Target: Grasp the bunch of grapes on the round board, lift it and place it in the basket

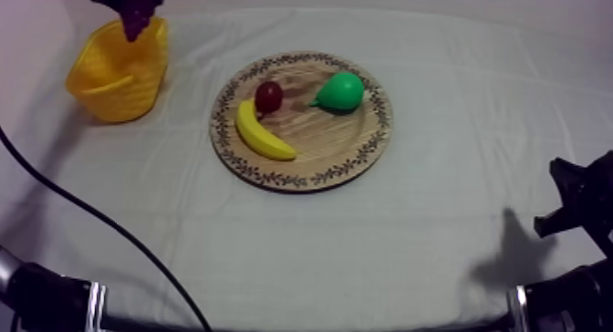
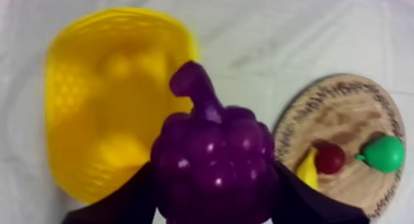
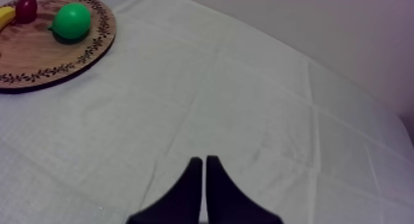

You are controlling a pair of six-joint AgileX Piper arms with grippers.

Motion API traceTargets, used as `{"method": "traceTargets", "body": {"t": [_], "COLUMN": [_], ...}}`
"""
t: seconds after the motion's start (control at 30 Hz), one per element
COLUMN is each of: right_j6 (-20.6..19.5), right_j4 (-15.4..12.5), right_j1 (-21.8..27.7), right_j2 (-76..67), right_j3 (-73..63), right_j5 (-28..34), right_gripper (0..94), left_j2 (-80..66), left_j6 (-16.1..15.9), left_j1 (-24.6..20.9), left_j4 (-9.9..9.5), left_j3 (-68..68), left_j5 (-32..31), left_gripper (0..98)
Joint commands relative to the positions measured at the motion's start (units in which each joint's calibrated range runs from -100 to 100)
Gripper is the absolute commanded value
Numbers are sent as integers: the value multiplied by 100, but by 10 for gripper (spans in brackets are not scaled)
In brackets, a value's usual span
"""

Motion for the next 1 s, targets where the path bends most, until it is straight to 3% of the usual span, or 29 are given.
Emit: {"method": "traceTargets", "body": {"t": [0.0,0.33,0.8,0.97], "right_j6": [-1,-1,-1,-1], "right_j4": [-1,-1,-1,-1], "right_j1": [-2,-2,-2,-2], "right_j2": [0,0,0,0], "right_j3": [0,0,0,0], "right_j5": [0,0,0,0], "right_gripper": [3,3,3,3], "left_j2": [7,221,1399,1857], "left_j6": [-57,-213,-170,-131], "left_j1": [-276,-811,-890,-927], "left_j4": [-3,-105,9,28], "left_j3": [-27,-177,-623,-740], "left_j5": [1,36,-130,-200], "left_gripper": [467,468,481,537]}}
